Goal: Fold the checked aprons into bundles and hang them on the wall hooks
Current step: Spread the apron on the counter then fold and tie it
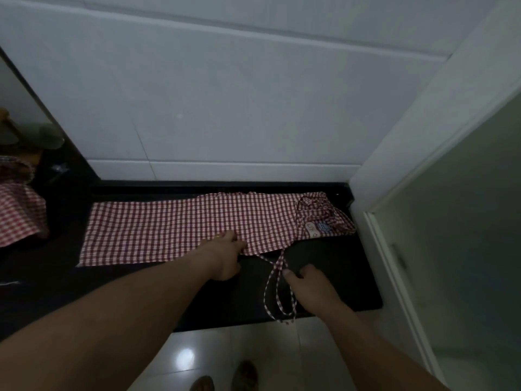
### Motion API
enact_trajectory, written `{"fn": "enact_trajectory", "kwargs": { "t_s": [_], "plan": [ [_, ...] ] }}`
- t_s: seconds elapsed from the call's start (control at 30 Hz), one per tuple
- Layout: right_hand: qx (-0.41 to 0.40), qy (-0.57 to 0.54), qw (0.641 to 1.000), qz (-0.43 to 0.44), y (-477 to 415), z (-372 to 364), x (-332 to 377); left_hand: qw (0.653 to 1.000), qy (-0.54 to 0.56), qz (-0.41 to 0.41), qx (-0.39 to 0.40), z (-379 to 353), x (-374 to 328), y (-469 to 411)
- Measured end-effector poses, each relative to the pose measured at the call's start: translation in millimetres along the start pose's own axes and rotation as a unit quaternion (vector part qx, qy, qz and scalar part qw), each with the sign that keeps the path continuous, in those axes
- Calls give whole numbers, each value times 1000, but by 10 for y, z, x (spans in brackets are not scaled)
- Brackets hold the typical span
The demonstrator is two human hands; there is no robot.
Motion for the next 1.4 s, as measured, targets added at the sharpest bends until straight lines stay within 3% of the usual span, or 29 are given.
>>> {"fn": "enact_trajectory", "kwargs": {
  "t_s": [0.07, 0.17, 0.23, 0.33, 0.4, 0.43, 0.57, 0.63, 0.73, 0.83, 0.9, 0.97, 1.03, 1.1, 1.17, 1.3, 1.4],
  "plan": [
    [-4, 32, 999, -2, -81, -159, 152, 1000, -6, 0, 3, -32, 11, 7],
    [-100, 44, 993, 43, -268, -271, 391, 1000, -9, 1, 9, -62, 46, -39],
    [-99, 8, 992, 77, -383, -256, 559, 1000, -7, 3, 9, -75, 65, -65],
    [-7, -228, 973, 31, -383, -118, 575, 1000, -1, 3, 13, -64, 72, -64],
    [112, -394, 911, -40, -187, -63, 499, 1000, 3, 3, 17, -39, 79, -61],
    [179, -424, 884, -83, -55, -57, 419, 1000, 7, 3, 23, -17, 75, -54],
    [373, -327, 855, -151, 433, -98, 60, 999, -3, 0, 42, -9, 43, -12],
    [405, -261, 863, -152, 537, -114, -76, 999, -11, -3, 41, 4, 23, 4],
    [378, -189, 891, -164, 575, -196, -227, 999, -20, -11, 48, 12, -1, 10],
    [199, -56, 974, -91, 392, -151, -208, 998, -32, -14, 56, 38, -36, 13],
    [35, 56, 998, 5, 255, 77, -64, 998, -40, -23, 40, 61, -44, 5],
    [-55, -29, 998, 24, 105, 304, 36, 999, -30, -31, -14, 60, -31, 11],
    [-16, -209, 977, -28, -120, 384, 48, 996, -23, -42, -73, 47, -18, 27],
    [25, -380, 921, -79, -346, 425, 34, 993, -18, -56, -104, 54, -47, -17],
    [3, -486, 867, -112, -611, 502, 0, 992, -4, -62, -111, 125, -117, -143],
    [-42, -598, 792, -112, -1042, 679, 76, 995, 3, -60, -75, 226, -310, -441],
    [-40, -589, 799, -111, -1263, 717, 231, 997, -45, -44, -44, 261, -376, -610]
  ]
}}
Point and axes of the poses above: each hand's wrist, its own y-axis away from the middle knuckle, its own z-axis out of the back of the hand, x = y × z, the point moved 4 cm from there along -y, towards the middle knuckle, and after that the axes turned 4 degrees about y, right-handed, at the moved point
